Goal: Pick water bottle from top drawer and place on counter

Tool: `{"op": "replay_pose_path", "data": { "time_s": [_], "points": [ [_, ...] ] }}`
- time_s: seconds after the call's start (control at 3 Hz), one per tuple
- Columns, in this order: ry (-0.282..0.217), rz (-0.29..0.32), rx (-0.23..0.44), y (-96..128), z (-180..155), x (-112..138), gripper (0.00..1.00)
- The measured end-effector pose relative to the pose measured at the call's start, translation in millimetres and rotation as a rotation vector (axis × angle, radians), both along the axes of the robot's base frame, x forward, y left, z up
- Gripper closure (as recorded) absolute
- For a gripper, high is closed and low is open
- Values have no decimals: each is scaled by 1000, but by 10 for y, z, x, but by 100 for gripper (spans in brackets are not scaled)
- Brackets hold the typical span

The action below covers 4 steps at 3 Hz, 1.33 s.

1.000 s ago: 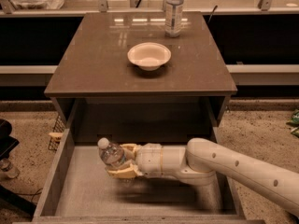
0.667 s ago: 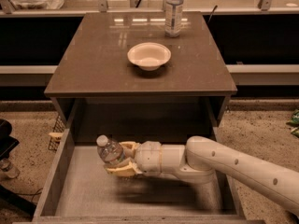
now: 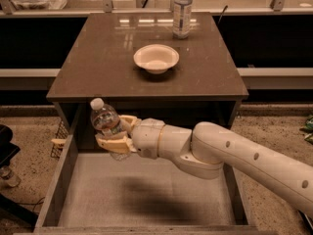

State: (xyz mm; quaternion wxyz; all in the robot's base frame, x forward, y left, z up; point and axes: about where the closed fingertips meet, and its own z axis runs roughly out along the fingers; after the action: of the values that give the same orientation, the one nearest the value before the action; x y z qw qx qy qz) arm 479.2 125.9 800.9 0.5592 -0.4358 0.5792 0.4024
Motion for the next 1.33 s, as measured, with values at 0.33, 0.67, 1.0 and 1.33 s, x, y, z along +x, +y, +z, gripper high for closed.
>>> {"op": "replay_pose_path", "data": {
  "time_s": [0.33, 0.67, 1.0, 1.33],
  "points": [
    [-16, -131, 25, 4, 502, 292, 100],
    [-49, -247, 86, -19, 943, 588, 100],
    [-103, -294, 150, -2, 1259, 748, 100],
    [-97, -301, 141, 34, 1287, 795, 100]
  ]
}}
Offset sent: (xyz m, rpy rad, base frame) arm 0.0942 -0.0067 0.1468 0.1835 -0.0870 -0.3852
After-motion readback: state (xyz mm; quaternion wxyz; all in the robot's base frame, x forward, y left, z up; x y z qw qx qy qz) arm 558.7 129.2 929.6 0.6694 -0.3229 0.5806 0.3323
